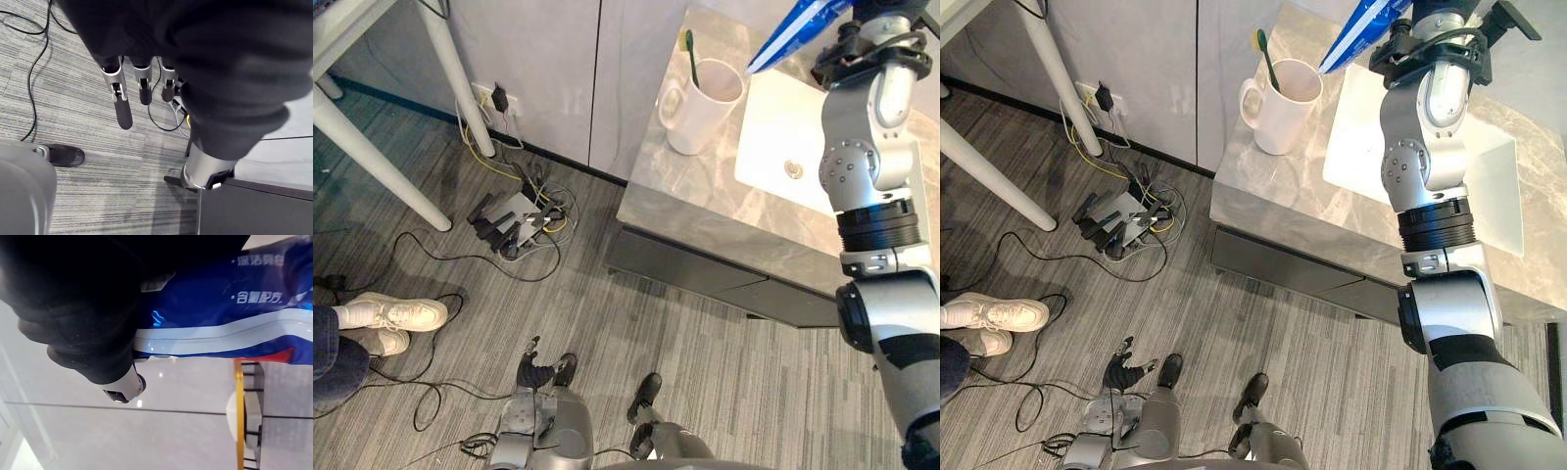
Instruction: Organize washtable
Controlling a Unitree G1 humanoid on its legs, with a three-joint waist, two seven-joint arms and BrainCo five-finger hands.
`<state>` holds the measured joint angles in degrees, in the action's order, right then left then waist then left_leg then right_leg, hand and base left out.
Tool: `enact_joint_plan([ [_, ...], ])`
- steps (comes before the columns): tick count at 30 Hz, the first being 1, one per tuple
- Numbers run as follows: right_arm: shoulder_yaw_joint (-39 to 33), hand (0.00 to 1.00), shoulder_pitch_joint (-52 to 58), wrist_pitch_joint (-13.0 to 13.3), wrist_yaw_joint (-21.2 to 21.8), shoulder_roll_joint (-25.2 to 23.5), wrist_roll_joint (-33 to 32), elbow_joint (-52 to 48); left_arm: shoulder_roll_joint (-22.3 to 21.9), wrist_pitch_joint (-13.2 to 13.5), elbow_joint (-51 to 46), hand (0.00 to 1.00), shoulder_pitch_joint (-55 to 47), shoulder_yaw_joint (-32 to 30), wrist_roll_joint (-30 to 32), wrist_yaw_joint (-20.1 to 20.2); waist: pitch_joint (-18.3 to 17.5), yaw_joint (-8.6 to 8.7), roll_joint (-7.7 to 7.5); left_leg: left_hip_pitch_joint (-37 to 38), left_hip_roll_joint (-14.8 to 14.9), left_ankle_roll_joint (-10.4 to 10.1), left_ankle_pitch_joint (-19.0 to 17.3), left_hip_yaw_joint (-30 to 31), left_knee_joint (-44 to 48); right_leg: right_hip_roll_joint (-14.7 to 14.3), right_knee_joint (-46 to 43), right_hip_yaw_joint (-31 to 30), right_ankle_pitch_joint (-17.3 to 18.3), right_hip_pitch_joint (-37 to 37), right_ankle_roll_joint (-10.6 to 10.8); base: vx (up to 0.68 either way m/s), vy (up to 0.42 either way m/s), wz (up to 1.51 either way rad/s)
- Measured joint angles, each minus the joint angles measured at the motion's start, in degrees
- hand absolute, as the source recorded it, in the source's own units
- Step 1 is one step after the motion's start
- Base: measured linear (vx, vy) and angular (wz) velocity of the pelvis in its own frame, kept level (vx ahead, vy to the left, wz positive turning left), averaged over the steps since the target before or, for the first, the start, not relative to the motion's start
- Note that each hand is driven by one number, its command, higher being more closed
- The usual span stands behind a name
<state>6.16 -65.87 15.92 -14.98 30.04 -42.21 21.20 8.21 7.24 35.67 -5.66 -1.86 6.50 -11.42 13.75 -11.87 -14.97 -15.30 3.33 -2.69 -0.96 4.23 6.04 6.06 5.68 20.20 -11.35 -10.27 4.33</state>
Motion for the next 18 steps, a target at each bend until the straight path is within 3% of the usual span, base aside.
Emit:
enact_joint_plan([
  [18,5.0,1.0,-3.9,-0.2,-1.2,0.0,0.0,2.8,1.2,0.6,0.5,0.0,1.4,1.5,-2.7,-0.2,2.2,-0.07,-0.47,-1.4,0.0,0.0,0.0,0.2,0.1,0.0,0.0,-0.1,0.0,-1.2,0.0,0.0,0.004,0.01],
])
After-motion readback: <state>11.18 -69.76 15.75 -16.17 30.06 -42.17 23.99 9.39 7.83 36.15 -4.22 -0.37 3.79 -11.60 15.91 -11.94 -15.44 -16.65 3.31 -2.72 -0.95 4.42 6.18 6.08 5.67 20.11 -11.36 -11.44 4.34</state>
